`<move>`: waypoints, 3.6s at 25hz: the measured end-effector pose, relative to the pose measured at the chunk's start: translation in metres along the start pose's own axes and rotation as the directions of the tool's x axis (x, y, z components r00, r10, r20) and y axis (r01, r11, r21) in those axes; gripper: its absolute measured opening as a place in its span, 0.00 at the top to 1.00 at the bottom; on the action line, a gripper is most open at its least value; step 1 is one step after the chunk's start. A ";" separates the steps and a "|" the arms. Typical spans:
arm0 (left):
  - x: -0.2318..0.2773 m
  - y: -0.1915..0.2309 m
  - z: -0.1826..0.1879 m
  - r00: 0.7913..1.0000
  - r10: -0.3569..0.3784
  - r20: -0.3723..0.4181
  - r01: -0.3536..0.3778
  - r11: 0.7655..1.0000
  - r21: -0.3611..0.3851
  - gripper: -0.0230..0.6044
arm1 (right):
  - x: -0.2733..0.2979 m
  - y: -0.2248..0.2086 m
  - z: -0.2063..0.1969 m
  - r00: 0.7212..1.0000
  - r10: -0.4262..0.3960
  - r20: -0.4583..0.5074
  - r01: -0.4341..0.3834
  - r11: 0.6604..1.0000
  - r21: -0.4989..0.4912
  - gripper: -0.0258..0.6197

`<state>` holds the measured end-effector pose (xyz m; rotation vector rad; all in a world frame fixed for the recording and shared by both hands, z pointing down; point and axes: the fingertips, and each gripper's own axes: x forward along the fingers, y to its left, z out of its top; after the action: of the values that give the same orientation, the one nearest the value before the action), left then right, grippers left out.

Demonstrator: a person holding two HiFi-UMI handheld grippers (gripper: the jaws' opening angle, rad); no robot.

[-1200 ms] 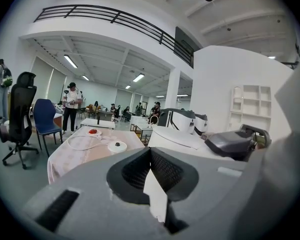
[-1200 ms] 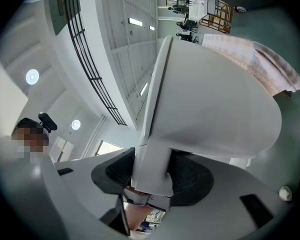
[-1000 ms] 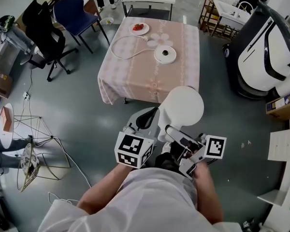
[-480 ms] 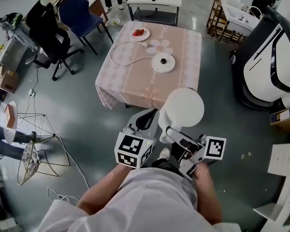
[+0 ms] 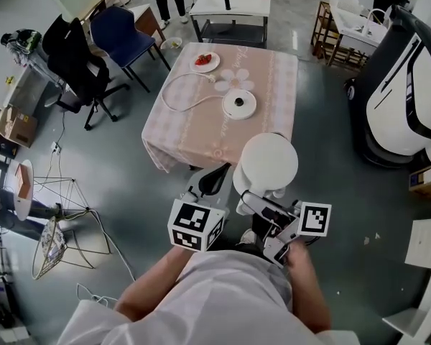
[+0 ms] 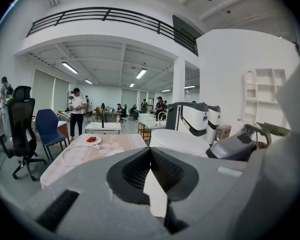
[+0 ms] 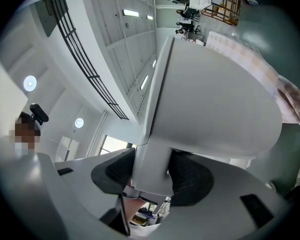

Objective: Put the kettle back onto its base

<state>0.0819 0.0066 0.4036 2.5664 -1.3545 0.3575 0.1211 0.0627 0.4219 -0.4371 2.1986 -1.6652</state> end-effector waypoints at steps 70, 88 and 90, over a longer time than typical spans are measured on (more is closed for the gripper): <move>0.151 0.216 0.040 0.976 -0.216 -0.013 0.214 0.973 -0.089 0.95 | 0.192 -0.050 0.180 0.984 -0.141 0.110 0.150 0.986 -0.075 0.65; 0.191 0.241 0.048 0.996 -0.080 -0.033 0.076 0.992 -0.102 0.95 | 0.206 -0.097 0.232 0.991 -0.131 -0.034 0.128 0.989 -0.075 0.65; 0.193 0.243 0.049 0.997 -0.075 -0.032 0.071 0.992 -0.101 0.96 | 0.206 -0.100 0.236 0.991 -0.129 -0.039 0.126 0.989 -0.078 0.65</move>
<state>-0.0091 -0.2928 0.4361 2.5075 -1.2302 0.3130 0.0466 -0.2568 0.4408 -0.5782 2.3155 -1.6748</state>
